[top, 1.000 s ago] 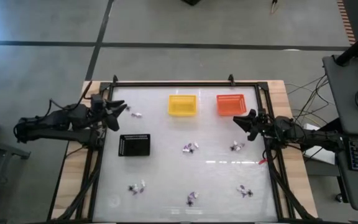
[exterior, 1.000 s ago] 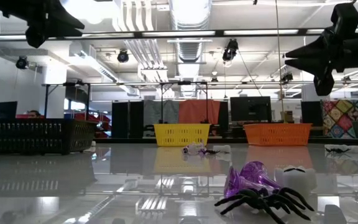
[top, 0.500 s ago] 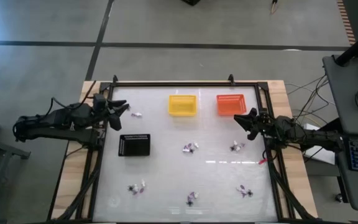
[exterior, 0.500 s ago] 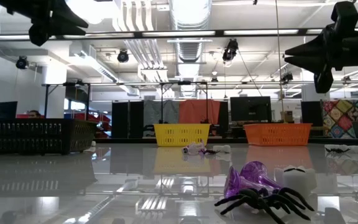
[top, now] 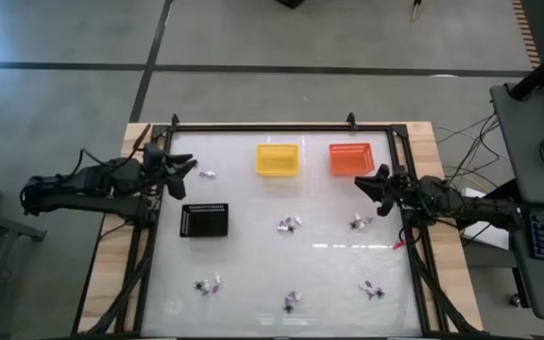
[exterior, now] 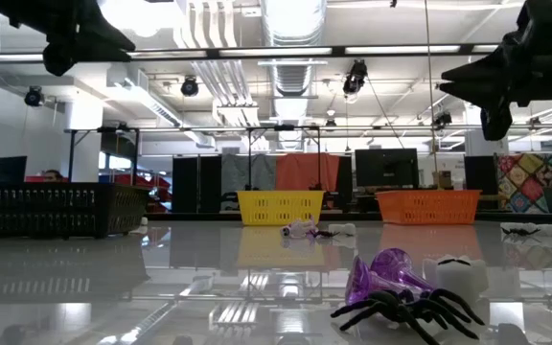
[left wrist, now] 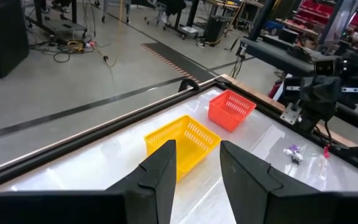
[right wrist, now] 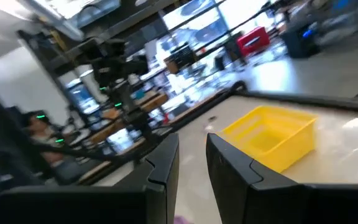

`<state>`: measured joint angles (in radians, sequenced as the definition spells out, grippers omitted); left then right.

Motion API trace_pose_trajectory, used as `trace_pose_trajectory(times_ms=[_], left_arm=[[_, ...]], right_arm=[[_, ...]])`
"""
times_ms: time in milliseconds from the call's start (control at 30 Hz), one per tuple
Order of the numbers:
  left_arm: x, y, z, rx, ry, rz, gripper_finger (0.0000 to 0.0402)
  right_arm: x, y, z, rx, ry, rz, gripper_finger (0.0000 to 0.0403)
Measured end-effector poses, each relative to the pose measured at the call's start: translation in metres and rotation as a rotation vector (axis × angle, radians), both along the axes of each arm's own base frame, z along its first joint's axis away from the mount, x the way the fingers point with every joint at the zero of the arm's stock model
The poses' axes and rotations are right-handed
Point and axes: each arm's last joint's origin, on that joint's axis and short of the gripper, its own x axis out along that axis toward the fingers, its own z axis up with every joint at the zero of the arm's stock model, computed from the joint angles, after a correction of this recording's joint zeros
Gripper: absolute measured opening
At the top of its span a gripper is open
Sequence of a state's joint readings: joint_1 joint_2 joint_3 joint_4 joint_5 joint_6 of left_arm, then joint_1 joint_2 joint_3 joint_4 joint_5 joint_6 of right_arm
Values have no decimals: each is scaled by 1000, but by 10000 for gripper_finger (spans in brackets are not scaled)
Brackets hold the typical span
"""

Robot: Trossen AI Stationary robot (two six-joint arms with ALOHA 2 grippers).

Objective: Sort Halloween decoration
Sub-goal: Put the white skeleton toy into the orange basket

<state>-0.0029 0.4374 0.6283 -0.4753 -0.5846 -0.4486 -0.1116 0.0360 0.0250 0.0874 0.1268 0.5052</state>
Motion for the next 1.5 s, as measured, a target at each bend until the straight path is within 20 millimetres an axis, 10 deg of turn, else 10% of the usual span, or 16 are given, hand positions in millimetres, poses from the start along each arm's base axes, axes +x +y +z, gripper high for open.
trace_pose_trajectory(times_ms=[667, 1067, 1500], left_arm=[[1, -1, -1, -70, -39, -22, 107], [1, -2, 0, -58, -28, -59, 107], [-11, -3, 28, -33, -80, -100, 107]], right_arm=[[-1, -3, 2, 136, -56, -89, 73], [-7, -6, 43, 24, -95, -223, 98], [52, -12, 58, 72, 254, -217, 173]])
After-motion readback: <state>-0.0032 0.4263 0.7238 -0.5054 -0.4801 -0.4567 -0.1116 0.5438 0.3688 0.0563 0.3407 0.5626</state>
